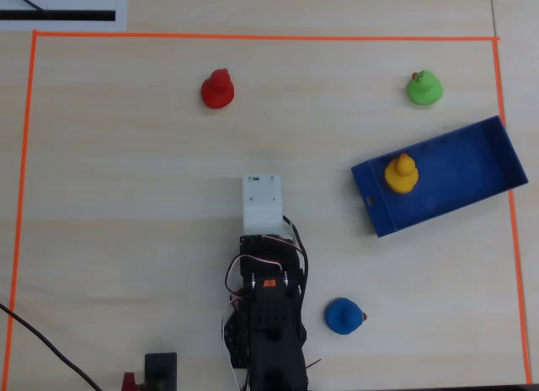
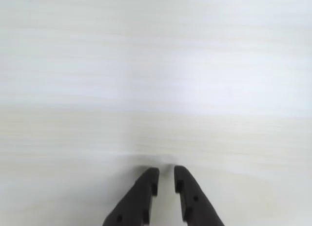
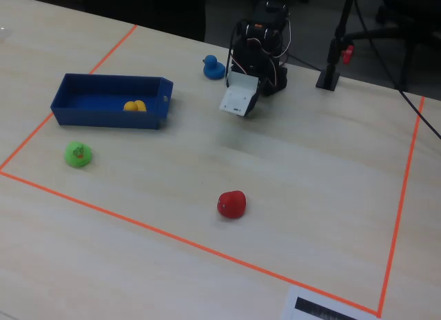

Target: Grasp yellow duck and put it into box.

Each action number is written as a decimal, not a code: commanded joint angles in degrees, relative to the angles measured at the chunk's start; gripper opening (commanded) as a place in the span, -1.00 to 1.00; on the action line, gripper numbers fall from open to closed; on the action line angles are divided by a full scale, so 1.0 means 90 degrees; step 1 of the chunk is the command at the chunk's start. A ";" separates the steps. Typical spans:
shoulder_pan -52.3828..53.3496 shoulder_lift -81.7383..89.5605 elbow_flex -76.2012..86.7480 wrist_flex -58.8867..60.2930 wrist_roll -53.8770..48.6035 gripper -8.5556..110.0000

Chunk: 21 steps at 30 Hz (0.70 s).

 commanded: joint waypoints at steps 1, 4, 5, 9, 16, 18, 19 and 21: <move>0.0020 -0.0010 0.0039 0.0020 0.0010 -0.85; 0.0020 -0.0010 0.0039 0.0020 0.0020 -0.85; 0.0020 -0.0010 0.0039 0.0020 0.0010 -0.85; 0.0049 -0.0010 0.0039 0.0020 0.0010 -0.81; 0.0049 -0.0010 0.0049 0.0020 0.0010 -0.81; 0.0049 -0.0010 0.0049 0.0020 0.0010 -0.81; 0.0049 -0.0010 0.0049 0.0020 0.0010 -0.81; 0.0049 -0.0010 0.0049 0.0020 0.0010 -0.81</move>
